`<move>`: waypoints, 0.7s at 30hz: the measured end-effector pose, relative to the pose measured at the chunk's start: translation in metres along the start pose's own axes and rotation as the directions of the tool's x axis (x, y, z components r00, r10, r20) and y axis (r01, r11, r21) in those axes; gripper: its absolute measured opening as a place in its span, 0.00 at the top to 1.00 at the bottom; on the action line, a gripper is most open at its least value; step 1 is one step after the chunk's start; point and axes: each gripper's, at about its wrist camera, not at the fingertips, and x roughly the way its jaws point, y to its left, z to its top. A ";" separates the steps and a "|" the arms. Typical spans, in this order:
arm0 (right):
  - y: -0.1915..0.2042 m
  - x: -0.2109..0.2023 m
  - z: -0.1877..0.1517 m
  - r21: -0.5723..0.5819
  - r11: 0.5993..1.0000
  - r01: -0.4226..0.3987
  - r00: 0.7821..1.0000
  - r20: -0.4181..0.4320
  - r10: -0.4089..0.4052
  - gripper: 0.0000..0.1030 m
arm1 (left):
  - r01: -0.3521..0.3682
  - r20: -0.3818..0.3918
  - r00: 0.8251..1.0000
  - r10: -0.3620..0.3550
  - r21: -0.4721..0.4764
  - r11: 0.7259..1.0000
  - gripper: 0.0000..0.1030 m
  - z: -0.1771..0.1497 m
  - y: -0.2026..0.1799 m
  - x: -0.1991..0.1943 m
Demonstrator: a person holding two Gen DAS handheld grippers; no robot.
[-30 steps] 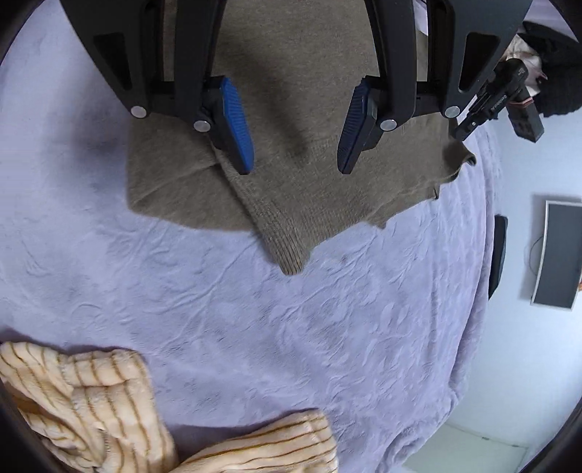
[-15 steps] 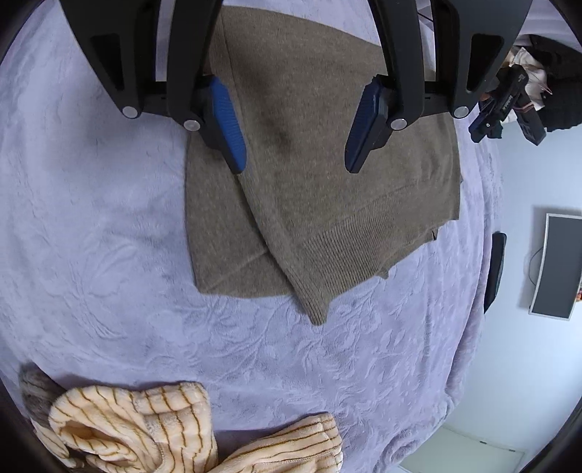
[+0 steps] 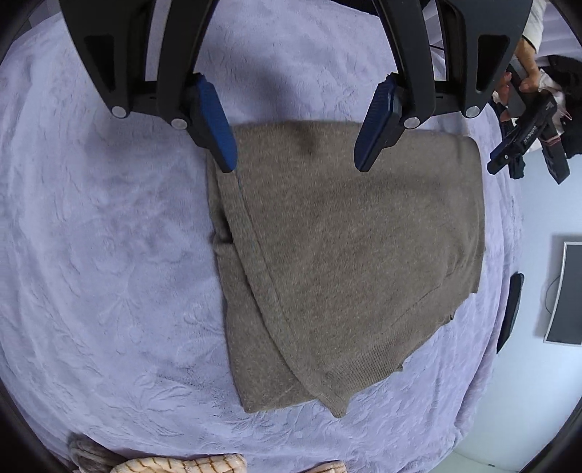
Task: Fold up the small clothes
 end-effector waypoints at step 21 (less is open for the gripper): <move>0.092 0.001 -0.086 -0.082 0.996 -0.021 1.000 -0.020 0.019 0.31 | -0.054 -0.012 0.998 0.056 0.092 0.994 0.00 -0.026 0.024 -0.007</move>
